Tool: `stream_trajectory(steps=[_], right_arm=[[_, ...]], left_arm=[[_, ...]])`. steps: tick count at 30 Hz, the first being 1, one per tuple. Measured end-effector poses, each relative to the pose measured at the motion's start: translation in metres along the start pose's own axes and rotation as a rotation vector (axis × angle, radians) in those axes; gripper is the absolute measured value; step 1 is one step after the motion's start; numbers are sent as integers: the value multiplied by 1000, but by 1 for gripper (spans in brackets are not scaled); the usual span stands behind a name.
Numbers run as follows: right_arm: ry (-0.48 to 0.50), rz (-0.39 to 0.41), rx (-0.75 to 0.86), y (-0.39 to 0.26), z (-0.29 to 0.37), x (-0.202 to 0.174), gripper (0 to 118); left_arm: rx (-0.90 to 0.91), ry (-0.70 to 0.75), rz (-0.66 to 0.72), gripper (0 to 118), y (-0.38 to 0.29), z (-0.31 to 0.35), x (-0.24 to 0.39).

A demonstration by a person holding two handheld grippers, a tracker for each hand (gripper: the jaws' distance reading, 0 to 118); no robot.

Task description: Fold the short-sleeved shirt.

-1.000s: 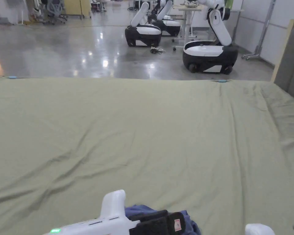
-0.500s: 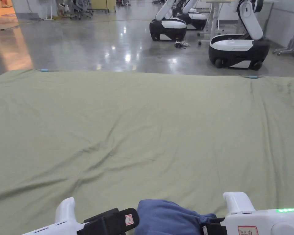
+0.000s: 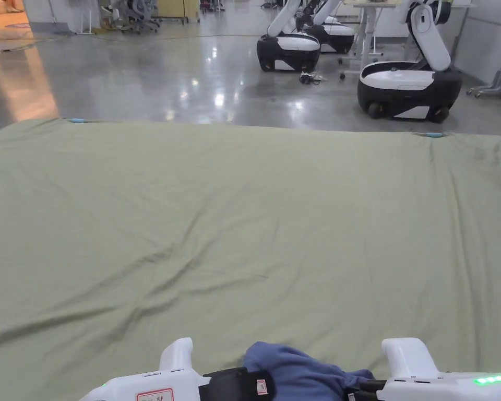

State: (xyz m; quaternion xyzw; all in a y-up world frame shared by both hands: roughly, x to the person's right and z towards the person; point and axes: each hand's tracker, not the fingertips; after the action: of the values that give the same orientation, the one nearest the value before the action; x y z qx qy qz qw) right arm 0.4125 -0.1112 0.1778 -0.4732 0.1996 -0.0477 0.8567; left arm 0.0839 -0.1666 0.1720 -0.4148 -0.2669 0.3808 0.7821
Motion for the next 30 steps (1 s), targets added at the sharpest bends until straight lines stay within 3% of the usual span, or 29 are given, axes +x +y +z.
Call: stream_trajectory(steps=[3, 5, 6, 8, 12, 16, 20, 22, 24, 25, 30], right_arm=[[37, -21, 35, 0, 15, 0, 0], [133, -45, 148, -2, 39, -5, 0], [178, -28, 197, -2, 51, -7, 0], [176, 1, 236, -1, 67, -11, 0], [160, -41, 236, -5, 78, -15, 0], [194, -102, 200, -13, 75, -9, 0], [134, -82, 164, -15, 69, -8, 0], [152, -100, 153, -12, 65, -5, 0], [195, -116, 148, -6, 65, -1, 0], [193, -114, 159, -4, 69, -1, 0], [168, -91, 241, 13, 93, 4, 0]], left_arm=[[3, -30, 1, 28, 6, 16, 2], [61, -119, 32, 28, 19, 47, 6], [91, -139, 43, 28, 29, 68, 6], [164, -112, 8, 28, 54, 120, -1], [285, 144, -62, 28, 106, 233, -41], [313, 370, 22, 28, 147, 310, -94], [424, 440, 49, 29, 162, 334, -116], [410, 544, 95, 41, 175, 328, -126], [339, 753, 94, 54, 188, 324, -115], [324, 830, 56, 55, 199, 332, -113], [437, 942, -325, 57, 205, 347, -17]])
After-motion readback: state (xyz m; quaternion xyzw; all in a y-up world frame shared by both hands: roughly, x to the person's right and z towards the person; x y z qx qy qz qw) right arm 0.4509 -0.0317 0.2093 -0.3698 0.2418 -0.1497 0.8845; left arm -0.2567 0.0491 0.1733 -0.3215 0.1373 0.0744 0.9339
